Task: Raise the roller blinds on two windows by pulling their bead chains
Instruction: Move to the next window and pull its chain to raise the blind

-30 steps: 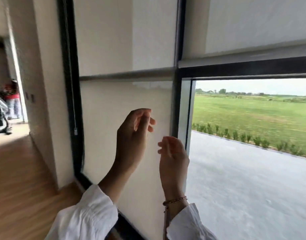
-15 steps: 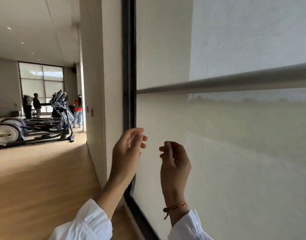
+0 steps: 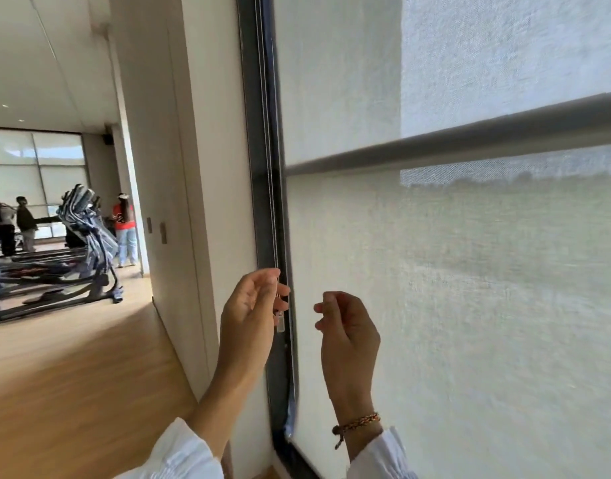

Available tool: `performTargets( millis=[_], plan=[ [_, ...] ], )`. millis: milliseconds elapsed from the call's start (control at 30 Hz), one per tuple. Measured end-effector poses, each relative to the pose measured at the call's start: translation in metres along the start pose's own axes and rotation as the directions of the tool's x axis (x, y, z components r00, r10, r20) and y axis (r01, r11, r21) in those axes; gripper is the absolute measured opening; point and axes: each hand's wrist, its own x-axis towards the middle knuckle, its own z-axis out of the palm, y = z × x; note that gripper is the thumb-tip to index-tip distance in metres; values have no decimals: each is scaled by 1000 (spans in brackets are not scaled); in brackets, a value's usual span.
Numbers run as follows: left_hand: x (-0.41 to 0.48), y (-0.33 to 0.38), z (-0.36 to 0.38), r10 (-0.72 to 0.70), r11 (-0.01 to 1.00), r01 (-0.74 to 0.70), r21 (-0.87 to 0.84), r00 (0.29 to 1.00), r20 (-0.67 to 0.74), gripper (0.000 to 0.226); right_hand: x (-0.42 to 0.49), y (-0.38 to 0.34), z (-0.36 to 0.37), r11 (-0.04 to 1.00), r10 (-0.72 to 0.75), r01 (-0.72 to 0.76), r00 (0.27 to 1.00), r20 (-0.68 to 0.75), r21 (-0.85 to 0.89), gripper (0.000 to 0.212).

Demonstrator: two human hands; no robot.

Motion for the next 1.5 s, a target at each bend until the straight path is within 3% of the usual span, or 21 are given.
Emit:
performTargets(
  millis=[367, 600, 700, 933, 1100, 1233, 1333, 1500],
  plan=[
    [210, -179, 9, -11, 998, 14, -54, 998, 64, 15, 156, 169, 147, 999, -27, 23, 993, -113, -40, 16],
    [363, -304, 26, -74, 994, 78, -77, 996, 54, 15, 290, 284, 242, 998, 22, -27, 995, -98, -51, 17],
    [415, -347, 33, -101, 990, 106, -97, 994, 52, 15, 333, 334, 273, 991, 115, -119, 991, -70, -54, 15],
    [522, -429, 53, -67, 990, 83, -115, 988, 137, 26, 421, 432, 332, 953, 182, -174, 983, 13, -248, 9],
    [571, -459, 61, -11, 993, 38, -114, 973, 229, 27, 472, 479, 376, 915, 245, -211, 968, 57, -345, 34],
    [600, -469, 58, -22, 980, 74, -184, 963, 268, 31, 495, 496, 399, 933, 203, -173, 977, 68, -314, 31],
    [606, -482, 57, -50, 975, 108, -193, 957, 286, 33, 489, 500, 401, 976, 134, -116, 987, 88, -182, 8],
    [616, -480, 69, -58, 955, 133, -264, 960, 274, 34, 470, 475, 382, 979, -60, 20, 979, -193, -204, 46]
  ],
)
